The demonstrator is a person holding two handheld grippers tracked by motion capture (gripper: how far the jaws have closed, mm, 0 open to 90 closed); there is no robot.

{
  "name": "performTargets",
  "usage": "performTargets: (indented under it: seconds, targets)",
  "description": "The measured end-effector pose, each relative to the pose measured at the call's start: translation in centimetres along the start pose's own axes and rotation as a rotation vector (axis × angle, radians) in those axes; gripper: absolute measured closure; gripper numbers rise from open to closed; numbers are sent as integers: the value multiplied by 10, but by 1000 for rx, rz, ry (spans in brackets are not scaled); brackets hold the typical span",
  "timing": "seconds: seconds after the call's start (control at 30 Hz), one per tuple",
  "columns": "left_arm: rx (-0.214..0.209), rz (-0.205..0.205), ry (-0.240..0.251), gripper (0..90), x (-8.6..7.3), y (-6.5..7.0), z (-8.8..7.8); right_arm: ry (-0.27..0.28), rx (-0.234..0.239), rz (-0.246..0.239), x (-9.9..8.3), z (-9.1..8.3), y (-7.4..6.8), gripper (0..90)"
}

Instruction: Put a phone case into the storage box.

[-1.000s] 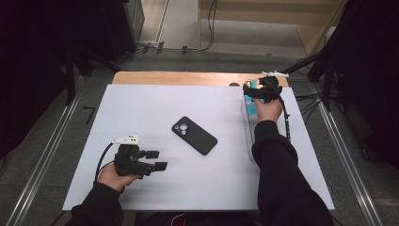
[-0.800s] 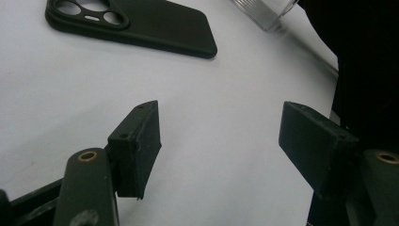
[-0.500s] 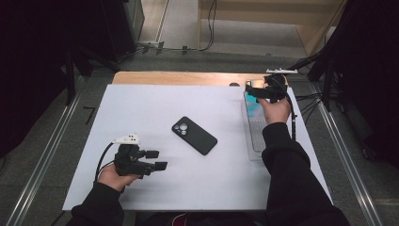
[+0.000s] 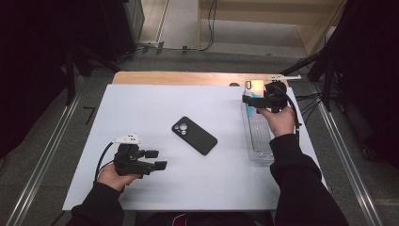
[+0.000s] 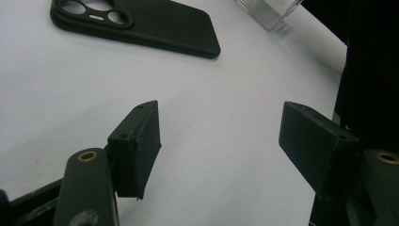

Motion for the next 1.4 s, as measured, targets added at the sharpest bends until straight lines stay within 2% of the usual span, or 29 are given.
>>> performTargets:
  seconds: [0.17, 0.4, 0.73, 0.93, 1.07, 1.23, 1.4]
  targets:
    - [2, 0, 0, 301, 0, 0, 0, -3, 44, -21, -8, -8, -9, 10]
    - [7, 2, -2, 300, 0, -1, 0, -14, 123, -14, -24, -17, -17, 10]
    - [6, 0, 1, 300, 0, -2, -1, -34, 208, -52, -47, -27, -30, 12]
    - [5, 0, 1, 300, -1, -2, -1, -59, 227, -93, -59, -30, -35, 12]
    - [6, 0, 2, 300, -1, -3, -2, -66, 239, -115, -65, -31, -41, 84]
    - [7, -4, 5, 300, -1, -3, -3, -100, 303, -126, -73, -32, -49, 84]
    - [8, -2, 5, 300, -1, -4, -5, -127, 356, -176, -83, -33, -61, 84]
Point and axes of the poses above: each handheld gripper's, and its own axes: z roughly forward along the jaws, x roughly out of its top, y roughly to its right, the point moved 5 cm from there along z, roughly forward along the jaws, and after that the axes turned 15 degrees about z, right-handed, at the moved point
